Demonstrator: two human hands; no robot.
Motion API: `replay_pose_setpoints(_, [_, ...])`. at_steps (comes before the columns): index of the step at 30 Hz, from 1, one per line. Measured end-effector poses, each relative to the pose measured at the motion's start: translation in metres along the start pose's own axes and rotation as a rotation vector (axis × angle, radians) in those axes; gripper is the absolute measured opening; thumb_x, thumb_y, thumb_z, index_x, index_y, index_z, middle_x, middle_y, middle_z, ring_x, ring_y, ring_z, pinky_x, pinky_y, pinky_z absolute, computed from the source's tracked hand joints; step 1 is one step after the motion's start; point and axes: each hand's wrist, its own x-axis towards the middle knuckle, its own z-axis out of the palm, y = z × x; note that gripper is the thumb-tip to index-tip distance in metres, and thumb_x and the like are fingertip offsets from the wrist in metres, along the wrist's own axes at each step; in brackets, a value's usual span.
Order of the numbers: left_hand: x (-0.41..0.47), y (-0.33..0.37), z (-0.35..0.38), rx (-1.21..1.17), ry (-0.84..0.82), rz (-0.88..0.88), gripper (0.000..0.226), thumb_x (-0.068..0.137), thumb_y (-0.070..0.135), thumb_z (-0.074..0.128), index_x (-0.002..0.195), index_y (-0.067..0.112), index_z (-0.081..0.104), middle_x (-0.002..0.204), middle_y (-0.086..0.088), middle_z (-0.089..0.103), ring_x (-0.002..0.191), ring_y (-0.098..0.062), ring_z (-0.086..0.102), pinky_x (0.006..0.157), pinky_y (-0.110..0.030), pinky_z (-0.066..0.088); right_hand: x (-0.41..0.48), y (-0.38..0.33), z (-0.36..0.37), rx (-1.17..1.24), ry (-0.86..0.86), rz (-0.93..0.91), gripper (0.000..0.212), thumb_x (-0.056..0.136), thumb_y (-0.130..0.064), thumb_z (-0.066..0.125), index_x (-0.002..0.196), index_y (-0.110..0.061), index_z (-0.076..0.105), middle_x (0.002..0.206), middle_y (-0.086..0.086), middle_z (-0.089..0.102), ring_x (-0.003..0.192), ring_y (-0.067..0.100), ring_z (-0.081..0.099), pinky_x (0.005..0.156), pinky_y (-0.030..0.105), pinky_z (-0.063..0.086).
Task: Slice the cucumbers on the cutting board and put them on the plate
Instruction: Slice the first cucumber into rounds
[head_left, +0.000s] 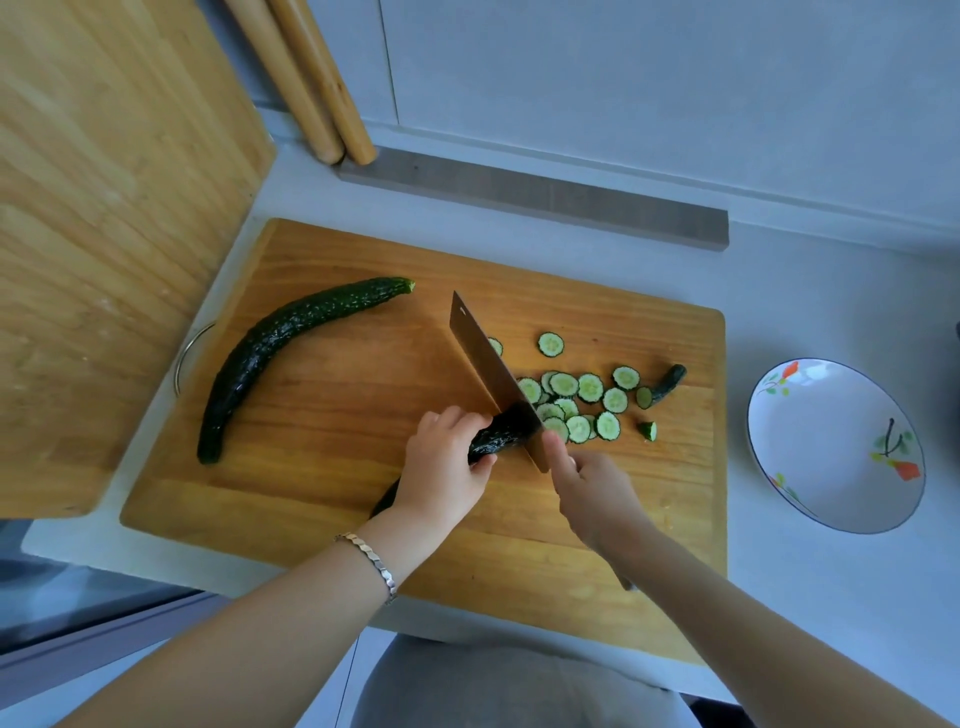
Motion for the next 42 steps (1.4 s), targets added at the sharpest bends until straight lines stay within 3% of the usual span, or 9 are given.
replay_pose_setpoints(5, [-0.002, -0.005, -0.001, -0.012, 0.024, 0.045, 0.038, 0.071, 0.014, 0.076, 0.107, 0.006, 0.065, 0.096, -0.009, 0.062, 0.086, -0.029, 0.057, 0.064, -0.045, 0.052, 0.002, -0.001, -0.012, 0.230, -0.047, 0.083, 0.055, 0.093, -0.059, 0.031, 0.064, -0.013, 0.041, 0.047, -0.003, 0.035, 0.036, 0.011, 0.030, 0.041, 0.022, 0.029])
replay_pose_setpoints(9, [0.000, -0.006, -0.001, -0.011, 0.032, 0.076, 0.034, 0.076, 0.018, 0.069, 0.107, 0.005, 0.065, 0.094, -0.010, 0.060, 0.083, -0.028, 0.056, 0.061, -0.043, 0.053, -0.010, -0.004, -0.031, 0.263, -0.075, 0.071, 0.055, 0.093, -0.058, 0.031, 0.061, -0.013, 0.040, 0.042, -0.005, 0.033, 0.032, 0.010, 0.029, 0.039, 0.021, 0.027])
replay_pose_setpoints(17, [-0.001, -0.004, -0.001, 0.002, 0.045, 0.079, 0.027, 0.073, 0.014, 0.074, 0.095, 0.004, 0.064, 0.089, -0.009, 0.062, 0.078, -0.028, 0.056, 0.061, -0.042, 0.052, -0.021, -0.011, -0.029, 0.160, -0.086, 0.032, 0.055, 0.091, -0.061, 0.032, 0.062, -0.014, 0.037, 0.045, -0.004, 0.031, 0.036, 0.010, 0.025, 0.039, 0.019, 0.024])
replay_pose_setpoints(28, [-0.002, -0.005, 0.001, -0.002, 0.058, 0.100, 0.024, 0.072, 0.012, 0.075, 0.092, 0.005, 0.065, 0.086, -0.007, 0.061, 0.076, -0.028, 0.055, 0.058, -0.044, 0.051, -0.010, -0.007, -0.006, -0.144, 0.018, -0.057, 0.054, 0.093, -0.058, 0.030, 0.062, -0.014, 0.031, 0.054, 0.000, 0.033, 0.049, 0.015, 0.031, 0.052, 0.030, 0.026])
replay_pose_setpoints(32, [-0.001, -0.007, 0.001, -0.010, 0.060, 0.102, 0.025, 0.074, 0.013, 0.074, 0.095, 0.004, 0.065, 0.089, -0.007, 0.062, 0.080, -0.028, 0.056, 0.062, -0.044, 0.052, -0.003, -0.001, -0.006, 0.020, -0.013, 0.002, 0.053, 0.091, -0.060, 0.031, 0.067, -0.013, 0.038, 0.056, 0.002, 0.035, 0.048, 0.016, 0.031, 0.053, 0.030, 0.029])
replay_pose_setpoints(36, [-0.001, -0.008, 0.001, -0.011, 0.060, 0.113, 0.025, 0.074, 0.013, 0.075, 0.094, 0.003, 0.064, 0.089, -0.008, 0.062, 0.080, -0.028, 0.057, 0.061, -0.042, 0.052, -0.006, -0.001, -0.022, 0.231, -0.082, 0.103, 0.053, 0.092, -0.060, 0.033, 0.066, -0.014, 0.040, 0.047, -0.004, 0.032, 0.038, 0.011, 0.026, 0.041, 0.021, 0.025])
replay_pose_setpoints(42, [-0.001, -0.008, 0.001, 0.007, 0.064, 0.120, 0.024, 0.073, 0.014, 0.074, 0.091, 0.004, 0.063, 0.085, -0.008, 0.060, 0.076, -0.027, 0.054, 0.057, -0.042, 0.051, -0.017, -0.007, -0.029, 0.178, -0.103, 0.017, 0.054, 0.091, -0.060, 0.032, 0.063, -0.015, 0.039, 0.045, -0.004, 0.032, 0.036, 0.010, 0.026, 0.040, 0.020, 0.024])
